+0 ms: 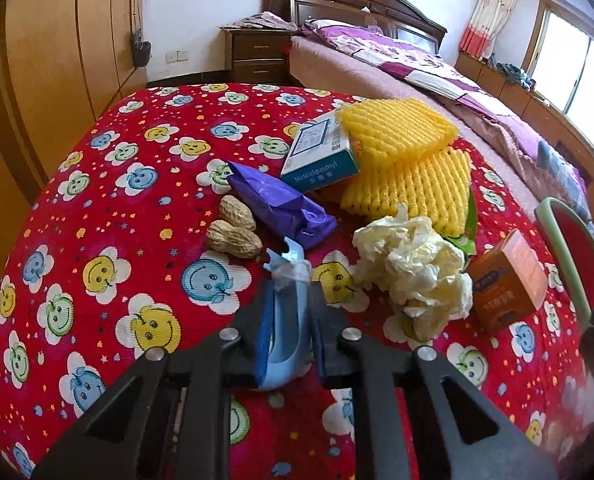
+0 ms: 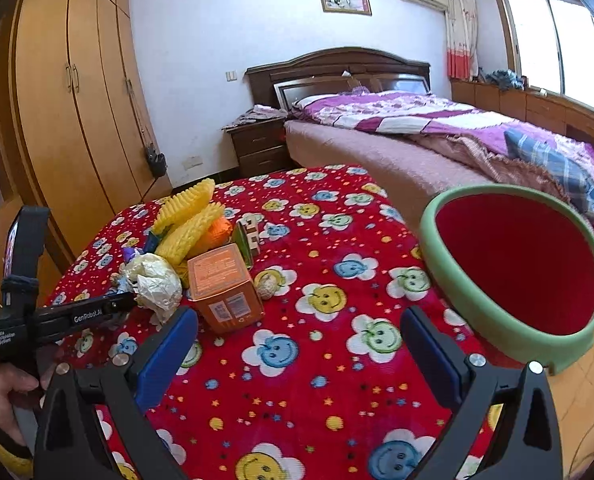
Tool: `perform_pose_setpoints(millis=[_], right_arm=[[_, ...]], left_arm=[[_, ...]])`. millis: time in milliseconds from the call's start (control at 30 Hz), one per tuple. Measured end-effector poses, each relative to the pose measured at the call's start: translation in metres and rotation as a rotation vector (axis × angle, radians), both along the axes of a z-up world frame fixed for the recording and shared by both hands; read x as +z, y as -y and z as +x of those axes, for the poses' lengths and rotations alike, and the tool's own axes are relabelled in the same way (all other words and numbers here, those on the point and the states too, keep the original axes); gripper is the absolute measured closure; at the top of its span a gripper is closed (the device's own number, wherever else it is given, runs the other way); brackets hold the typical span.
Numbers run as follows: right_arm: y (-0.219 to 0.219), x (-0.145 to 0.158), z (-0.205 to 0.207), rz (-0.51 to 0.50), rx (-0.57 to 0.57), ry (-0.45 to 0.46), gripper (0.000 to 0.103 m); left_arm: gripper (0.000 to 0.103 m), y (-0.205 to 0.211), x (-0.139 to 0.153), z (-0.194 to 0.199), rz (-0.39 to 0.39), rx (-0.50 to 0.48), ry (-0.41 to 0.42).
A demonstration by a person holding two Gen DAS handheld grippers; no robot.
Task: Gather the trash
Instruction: 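Close the right tool on the orange cardboard box and lift it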
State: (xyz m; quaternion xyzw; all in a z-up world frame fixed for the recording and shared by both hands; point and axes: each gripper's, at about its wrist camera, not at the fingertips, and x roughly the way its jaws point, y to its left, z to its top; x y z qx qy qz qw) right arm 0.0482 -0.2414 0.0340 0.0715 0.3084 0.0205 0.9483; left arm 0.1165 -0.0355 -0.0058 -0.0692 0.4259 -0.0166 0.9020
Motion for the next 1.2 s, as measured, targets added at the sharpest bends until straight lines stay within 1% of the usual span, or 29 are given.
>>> perform_pose_setpoints(millis=[133,300,400,500,567,667,767,933,1000,1033,1100,1167,1200], right_arm=[[-0.002,0.000,0.003,0.021,0.003,-0.015,0.000],[-0.008,0.001,0.011,0.032,0.011,-0.034,0.000],[-0.015,0.004,0.016,0.032,0.009,-0.041,0.000],[-0.024,0.005,0.023,0.023,0.013,-0.052,0.000],[-0.028,0.004,0.029,0.036,0.016,-0.061,0.000],[-0.034,0.001,0.037,0.059,0.022,-0.078,0.000],[-0.043,-0.005,0.046,0.039,-0.001,-0.099,0.000],[-0.052,-0.011,0.051,0.022,-0.058,-0.125,0.000],[-0.055,-0.013,0.052,0.002,-0.076,-0.129,0.002],[-0.056,-0.014,0.052,0.001,-0.083,-0.130,0.004],[-0.056,-0.016,0.055,0.006,-0.098,-0.141,0.011],[-0.055,-0.016,0.055,0.016,-0.106,-0.138,0.023],[-0.055,-0.016,0.055,0.014,-0.105,-0.140,0.025]], left_arm=[[0.086,-0.006,0.008,-0.013,-0.019,-0.022,0.025],[0.086,-0.003,0.038,-0.029,0.004,-0.053,0.148],[0.086,-0.009,0.054,-0.028,0.015,-0.067,0.191],[0.086,-0.019,0.063,-0.023,0.038,-0.066,0.216],[0.086,-0.026,0.069,-0.017,0.049,-0.077,0.235],[0.086,-0.035,0.072,-0.007,0.061,-0.082,0.254],[0.086,-0.045,0.065,0.001,0.051,-0.084,0.255],[0.086,-0.057,0.043,0.012,-0.030,-0.116,0.209],[0.086,-0.056,0.039,0.012,-0.043,-0.129,0.206],[0.086,-0.056,0.038,0.012,-0.057,-0.142,0.209],[0.086,-0.056,0.038,0.012,-0.069,-0.160,0.214],[0.086,-0.054,0.038,0.010,-0.079,-0.183,0.224],[0.086,-0.049,0.038,0.010,-0.080,-0.190,0.225]])
